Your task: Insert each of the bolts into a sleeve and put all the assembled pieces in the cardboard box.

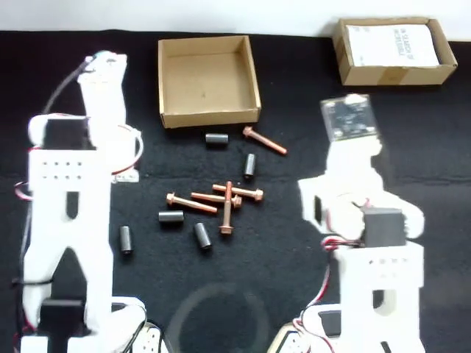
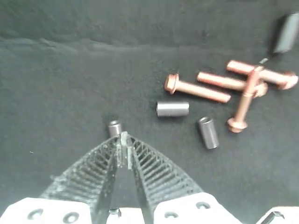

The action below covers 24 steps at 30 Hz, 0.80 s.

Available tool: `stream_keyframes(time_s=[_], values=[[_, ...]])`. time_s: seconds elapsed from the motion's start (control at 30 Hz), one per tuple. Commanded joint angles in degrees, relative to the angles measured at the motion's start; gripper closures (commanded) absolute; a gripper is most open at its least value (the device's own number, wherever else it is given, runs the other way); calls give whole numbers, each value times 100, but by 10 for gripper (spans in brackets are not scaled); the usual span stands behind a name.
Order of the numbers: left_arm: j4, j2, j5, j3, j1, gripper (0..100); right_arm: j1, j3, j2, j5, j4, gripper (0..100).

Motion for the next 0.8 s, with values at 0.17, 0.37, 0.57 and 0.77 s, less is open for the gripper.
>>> stream_keyframes(time_s=[0.17, 0.37, 0.57, 0.77], values=[[-1169, 163, 571, 1138, -136, 992, -620, 1191, 637, -62, -2571, 981], [-1213, 215, 571, 1323, -127, 991, -796, 989, 2404, -79, -3767, 957], [-1952, 233, 563, 1833, -92, 990, -1024, 382, 3855, -378, -4207, 892], [-2945, 233, 44, 2404, 4, 990, -1051, 321, 4391, -607, -4620, 892]])
